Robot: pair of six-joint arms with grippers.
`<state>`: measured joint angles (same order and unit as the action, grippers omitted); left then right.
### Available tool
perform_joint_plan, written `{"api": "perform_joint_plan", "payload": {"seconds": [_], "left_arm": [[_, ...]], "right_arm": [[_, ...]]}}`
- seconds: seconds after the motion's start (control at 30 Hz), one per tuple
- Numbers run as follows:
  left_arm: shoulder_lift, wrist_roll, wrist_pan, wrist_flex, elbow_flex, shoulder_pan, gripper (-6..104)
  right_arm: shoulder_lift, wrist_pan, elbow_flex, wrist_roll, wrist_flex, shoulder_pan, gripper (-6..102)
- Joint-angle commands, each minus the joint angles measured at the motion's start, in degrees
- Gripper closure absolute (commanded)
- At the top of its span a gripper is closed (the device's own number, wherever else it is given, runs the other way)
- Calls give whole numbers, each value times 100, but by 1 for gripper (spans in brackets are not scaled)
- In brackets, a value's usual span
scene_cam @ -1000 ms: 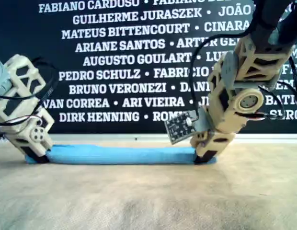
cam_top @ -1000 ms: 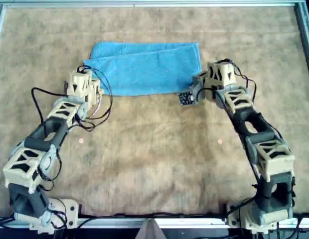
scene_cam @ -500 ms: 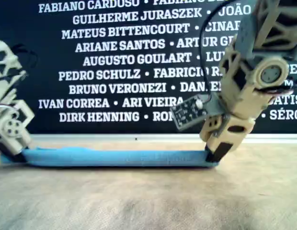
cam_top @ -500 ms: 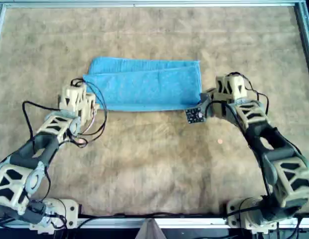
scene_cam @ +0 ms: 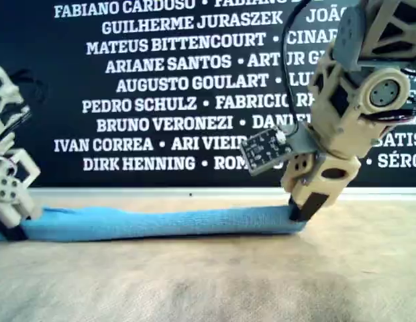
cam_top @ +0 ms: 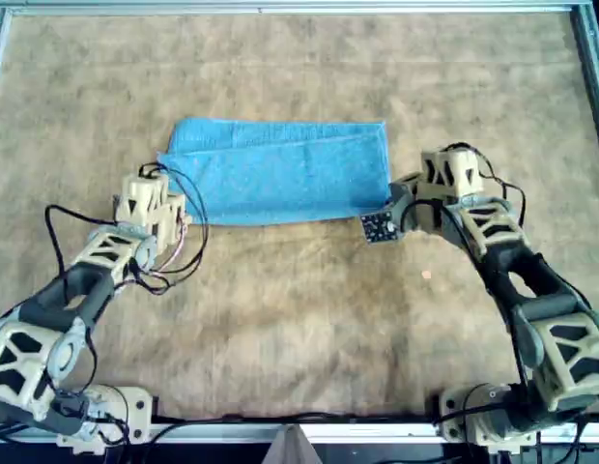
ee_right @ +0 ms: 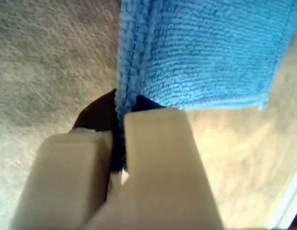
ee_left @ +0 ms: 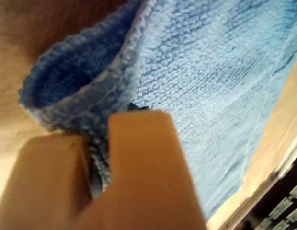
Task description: Fold a cloth
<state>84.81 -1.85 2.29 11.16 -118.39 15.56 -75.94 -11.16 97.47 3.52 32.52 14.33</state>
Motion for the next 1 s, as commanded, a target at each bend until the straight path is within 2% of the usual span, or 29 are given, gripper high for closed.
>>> {"api": "perform_joint_plan", "payload": {"seconds": [0.0, 0.1, 0.4, 0.83, 0.97], "left_arm": [[325, -26, 35, -26, -114, 545, 98], [325, -26, 35, -35, -167, 668, 98], [404, -26, -35, -26, -475, 642, 98], [1459, -9, 44, -26, -1723, 694, 98], [1485, -26, 44, -26, -1714, 712, 93]], "right_arm": [[-527, -18, 62, 26, 132, -114, 95], [-571, 53, 369, 35, 132, -149, 95], [-1433, -18, 1485, 35, 35, -141, 95], [-2558, -18, 2663, 35, 26, -70, 94], [-2566, -18, 2663, 35, 18, -62, 92]]}}
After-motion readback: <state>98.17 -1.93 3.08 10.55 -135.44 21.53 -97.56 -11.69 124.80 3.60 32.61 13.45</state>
